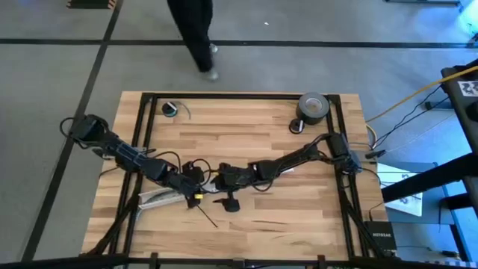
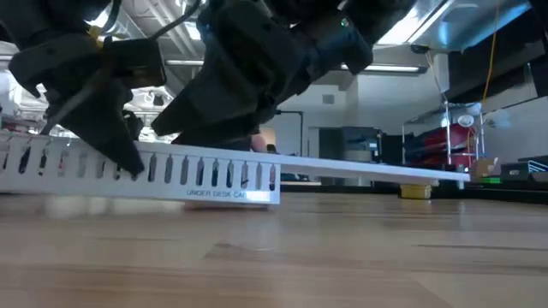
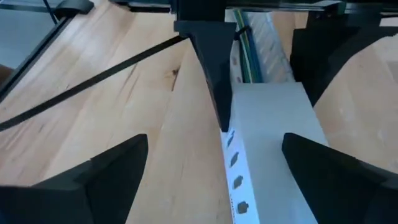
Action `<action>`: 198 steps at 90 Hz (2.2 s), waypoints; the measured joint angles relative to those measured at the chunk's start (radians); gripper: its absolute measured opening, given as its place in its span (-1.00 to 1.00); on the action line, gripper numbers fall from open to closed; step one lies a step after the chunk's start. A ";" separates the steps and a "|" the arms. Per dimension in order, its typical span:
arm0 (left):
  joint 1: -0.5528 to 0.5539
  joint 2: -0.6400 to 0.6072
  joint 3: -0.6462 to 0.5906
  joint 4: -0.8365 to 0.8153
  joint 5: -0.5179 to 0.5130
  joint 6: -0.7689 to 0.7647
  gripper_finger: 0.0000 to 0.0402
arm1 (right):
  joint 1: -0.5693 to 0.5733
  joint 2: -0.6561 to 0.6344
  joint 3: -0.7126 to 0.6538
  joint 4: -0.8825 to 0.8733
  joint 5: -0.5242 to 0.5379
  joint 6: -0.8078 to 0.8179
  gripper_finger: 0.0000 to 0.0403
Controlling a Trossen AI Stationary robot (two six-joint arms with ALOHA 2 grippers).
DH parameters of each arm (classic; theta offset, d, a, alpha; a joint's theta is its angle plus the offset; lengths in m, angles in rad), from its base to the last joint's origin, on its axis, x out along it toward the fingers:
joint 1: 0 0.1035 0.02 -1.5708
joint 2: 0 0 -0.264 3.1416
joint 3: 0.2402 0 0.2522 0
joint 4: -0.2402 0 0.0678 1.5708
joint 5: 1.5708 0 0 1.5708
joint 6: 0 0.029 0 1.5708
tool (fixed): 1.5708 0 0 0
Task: Ziptie cables
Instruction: Close the white cable duct
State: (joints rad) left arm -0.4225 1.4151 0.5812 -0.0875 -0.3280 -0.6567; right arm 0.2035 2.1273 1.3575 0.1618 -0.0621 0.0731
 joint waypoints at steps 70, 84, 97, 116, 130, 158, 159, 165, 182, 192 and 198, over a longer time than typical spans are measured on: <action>0.005 0.000 0.000 0.010 0.006 -0.033 0.18 | -0.001 0.000 0.000 0.015 -0.001 0.000 0.80; 0.005 0.000 0.000 0.006 0.004 -0.043 0.18 | -0.001 0.000 0.000 0.015 -0.001 -0.003 0.80; 0.005 0.000 0.001 -0.002 0.003 -0.049 0.18 | -0.001 0.000 0.000 0.015 -0.001 -0.003 0.80; 0.012 0.000 0.001 -0.002 -0.018 -0.084 0.23 | -0.002 0.000 0.000 0.015 0.003 -0.003 0.80; 0.011 0.000 0.003 -0.005 -0.027 -0.048 0.46 | -0.001 0.001 0.000 0.006 0.001 -0.003 0.80; -0.010 -0.001 0.026 -0.008 0.006 0.053 0.90 | -0.002 0.001 0.000 -0.007 0.016 -0.026 0.80; -0.010 -0.001 0.026 -0.010 0.006 0.062 0.91 | -0.002 0.001 0.000 -0.007 0.017 -0.026 0.80; -0.010 0.000 0.026 -0.026 0.009 0.096 0.92 | -0.002 0.001 0.000 -0.008 0.018 -0.027 0.80; -0.026 0.000 0.026 -0.032 0.040 -0.117 0.92 | -0.003 0.001 0.000 -0.008 0.019 -0.027 0.80; -0.024 0.000 0.026 -0.026 0.034 -0.124 0.92 | -0.004 -0.003 0.000 -0.008 0.028 -0.027 0.80; -0.015 0.000 0.026 -0.010 0.014 -0.115 0.92 | -0.009 -0.007 0.000 -0.005 0.028 -0.027 0.80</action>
State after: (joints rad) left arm -0.4377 1.4155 0.6067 -0.0975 -0.3144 -0.7717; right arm 0.1948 2.1206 1.3579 0.1570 -0.0339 0.0465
